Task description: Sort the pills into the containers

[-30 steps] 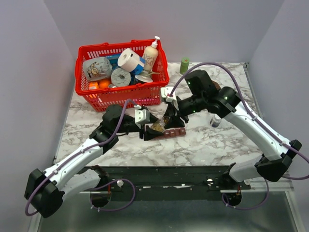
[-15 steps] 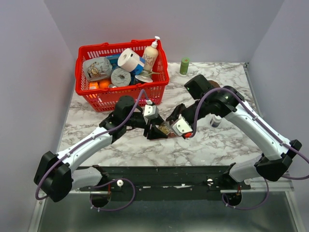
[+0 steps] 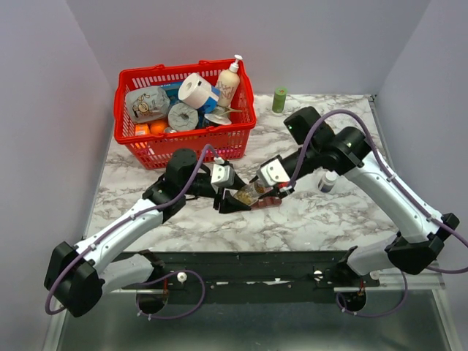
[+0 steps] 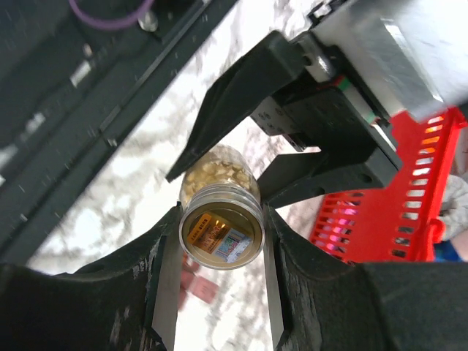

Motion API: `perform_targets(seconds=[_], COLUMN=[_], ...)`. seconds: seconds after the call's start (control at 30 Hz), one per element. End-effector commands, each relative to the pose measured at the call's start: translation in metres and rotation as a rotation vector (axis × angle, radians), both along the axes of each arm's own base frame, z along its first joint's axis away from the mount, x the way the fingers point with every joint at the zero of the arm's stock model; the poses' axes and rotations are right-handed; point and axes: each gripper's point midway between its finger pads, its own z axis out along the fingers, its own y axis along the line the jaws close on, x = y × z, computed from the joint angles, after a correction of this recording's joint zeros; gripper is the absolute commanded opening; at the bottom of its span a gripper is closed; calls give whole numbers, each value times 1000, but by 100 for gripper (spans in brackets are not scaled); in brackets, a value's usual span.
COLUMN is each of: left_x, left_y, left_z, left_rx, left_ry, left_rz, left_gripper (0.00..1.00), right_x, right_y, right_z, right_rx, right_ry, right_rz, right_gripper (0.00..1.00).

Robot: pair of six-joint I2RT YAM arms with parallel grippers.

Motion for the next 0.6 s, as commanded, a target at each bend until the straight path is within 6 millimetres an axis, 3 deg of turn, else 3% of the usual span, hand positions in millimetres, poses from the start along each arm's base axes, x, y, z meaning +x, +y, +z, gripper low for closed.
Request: perform_targets(seconds=[0.0,0.2,0.3,0.37,0.4,0.43,0.5,0.57], left_x=[0,1,8,16,19,20,23,25], left_y=[3,5,10,15,17,18,21,23], left_z=[0,-4,-15,-29,-31,-37,-40,-43], left_rx=[-14,-2,42,90,99,120,136,155], left_ry=[-79,-67,-83,-110,-124,-122,-151,-174], left_rz=[18,34,87,141,157,168,189,200], left_gripper=[0,0,0,0,0,0,0,0], right_x=[-17,-20,3,40,54,86,107,131], right_y=[6,0,-10,-24,-31,-47,-69,-100], right_z=[33,43,48,41,22,8,-17,-57], right_rx=[118,146,155,148,114,93,51,-16], right_ry=[225,309,403,444,468,445,435,432], right_rz=[-21,-63,-215,-455,-564,-774,-929,-1115], right_gripper=[27,27,27,27,28,29,30,30])
